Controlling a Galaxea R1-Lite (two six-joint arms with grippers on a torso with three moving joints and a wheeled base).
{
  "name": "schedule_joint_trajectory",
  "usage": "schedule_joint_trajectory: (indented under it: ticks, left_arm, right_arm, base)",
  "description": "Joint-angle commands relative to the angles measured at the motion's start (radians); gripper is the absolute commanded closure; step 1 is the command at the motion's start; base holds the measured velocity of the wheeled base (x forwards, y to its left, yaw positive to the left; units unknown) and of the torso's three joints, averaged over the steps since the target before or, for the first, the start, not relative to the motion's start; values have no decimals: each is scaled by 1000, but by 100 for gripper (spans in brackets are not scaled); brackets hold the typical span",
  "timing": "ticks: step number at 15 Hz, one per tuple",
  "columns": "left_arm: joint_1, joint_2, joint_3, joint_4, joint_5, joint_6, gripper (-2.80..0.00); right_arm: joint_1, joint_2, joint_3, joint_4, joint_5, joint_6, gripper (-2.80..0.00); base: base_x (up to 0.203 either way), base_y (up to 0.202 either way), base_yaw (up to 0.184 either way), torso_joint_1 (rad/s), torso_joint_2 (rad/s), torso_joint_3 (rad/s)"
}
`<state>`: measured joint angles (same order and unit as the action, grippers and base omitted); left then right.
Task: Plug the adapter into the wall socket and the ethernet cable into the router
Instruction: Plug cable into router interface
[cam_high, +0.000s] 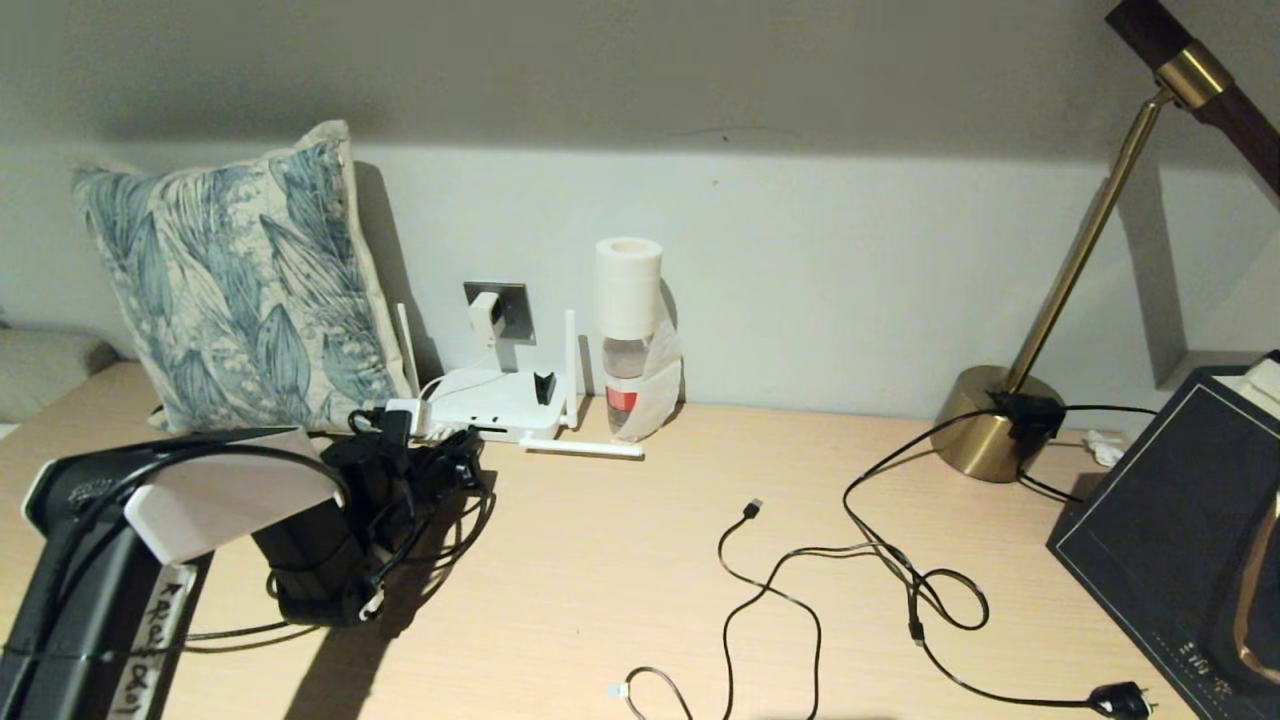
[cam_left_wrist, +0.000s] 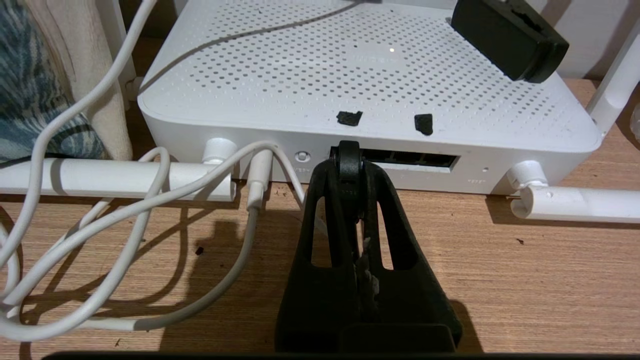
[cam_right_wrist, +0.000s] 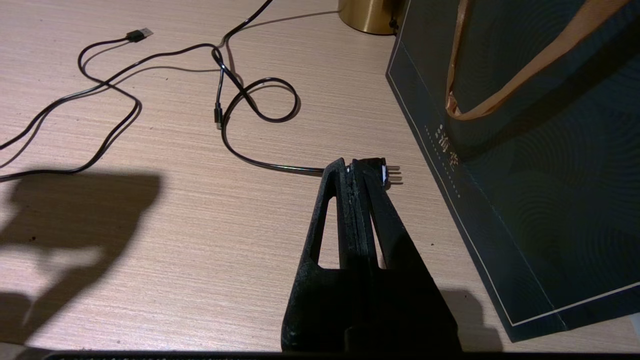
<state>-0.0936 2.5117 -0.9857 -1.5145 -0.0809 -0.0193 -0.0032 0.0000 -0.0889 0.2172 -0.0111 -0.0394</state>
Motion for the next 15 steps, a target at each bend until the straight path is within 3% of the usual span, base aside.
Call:
schedule_joint_trajectory:
  ticks: [1, 15]
  left_arm:
    - [0, 10, -11, -10, 0, -2, 0]
    - [3, 25, -25, -9, 3, -2, 0]
  right_arm:
    - [0, 1, 0, 1, 0, -1, 0]
    - [0, 2, 0, 1, -1, -1, 0]
  base:
    - [0, 0, 0, 0, 0, 0]
    - [0, 0, 0, 0, 0, 0]
